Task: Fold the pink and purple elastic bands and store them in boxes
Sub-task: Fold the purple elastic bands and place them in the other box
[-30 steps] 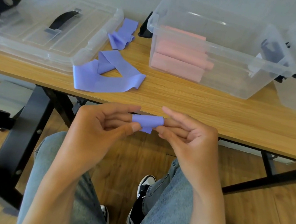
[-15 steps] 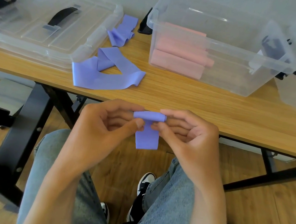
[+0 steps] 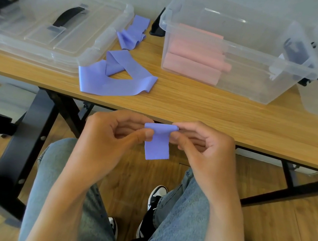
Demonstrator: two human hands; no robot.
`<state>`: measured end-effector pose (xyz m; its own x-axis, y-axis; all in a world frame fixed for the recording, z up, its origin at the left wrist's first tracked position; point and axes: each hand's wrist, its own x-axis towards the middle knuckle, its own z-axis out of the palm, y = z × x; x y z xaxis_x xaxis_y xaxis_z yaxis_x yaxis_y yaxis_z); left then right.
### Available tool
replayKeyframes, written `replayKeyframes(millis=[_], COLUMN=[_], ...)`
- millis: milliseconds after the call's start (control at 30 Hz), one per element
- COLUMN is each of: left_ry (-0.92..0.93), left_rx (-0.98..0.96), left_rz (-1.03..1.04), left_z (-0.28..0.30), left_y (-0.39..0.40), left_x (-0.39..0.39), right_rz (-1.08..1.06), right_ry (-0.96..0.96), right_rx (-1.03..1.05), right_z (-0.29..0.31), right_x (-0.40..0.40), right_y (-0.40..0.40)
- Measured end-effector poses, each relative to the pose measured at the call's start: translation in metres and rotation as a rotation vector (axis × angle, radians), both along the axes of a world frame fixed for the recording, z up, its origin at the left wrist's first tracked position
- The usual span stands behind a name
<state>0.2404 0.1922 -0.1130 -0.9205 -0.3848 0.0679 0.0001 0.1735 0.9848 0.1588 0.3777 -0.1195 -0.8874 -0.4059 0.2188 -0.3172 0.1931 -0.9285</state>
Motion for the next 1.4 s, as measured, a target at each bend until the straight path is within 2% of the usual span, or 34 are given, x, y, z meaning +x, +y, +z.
replayKeyframes(millis=[100,200,367,633,833,1067,1200,1400], left_ry=[-0.009,0.020,0.076,0.051,0.020,0.020,0.045,0.068], left_rx=[0.068,0.056,0.130,0.060,0.030,0.062,0.163,0.161], left_rz=[-0.029,-0.036,0.036,-0.006,-0.029,-0.031,-0.001,0.018], left_z=[0.001,0.003,0.004,0.003,0.001,0.002,0.003,0.000], left_y=[0.002,0.004,0.004,-0.001,0.000,0.001,0.004,0.001], left_x=[0.000,0.001,0.000,0.000,-0.001,-0.001,-0.003,-0.007], right_rz=[0.045,0.051,0.060,0.046,0.019,0.058,0.065,0.068], right_ry=[-0.042,-0.076,-0.151,-0.112,-0.013,-0.094,-0.105,-0.126], right_rx=[-0.043,-0.110,-0.206,-0.171,-0.063,-0.161,-0.223,-0.180], right_z=[0.001,0.003,0.007,0.006,0.001,0.003,0.006,0.007], right_x=[0.002,0.002,0.004,0.001,0.000,0.001,0.002,0.000], right_y=[0.000,-0.001,-0.004,-0.005,-0.003,-0.007,-0.010,-0.008])
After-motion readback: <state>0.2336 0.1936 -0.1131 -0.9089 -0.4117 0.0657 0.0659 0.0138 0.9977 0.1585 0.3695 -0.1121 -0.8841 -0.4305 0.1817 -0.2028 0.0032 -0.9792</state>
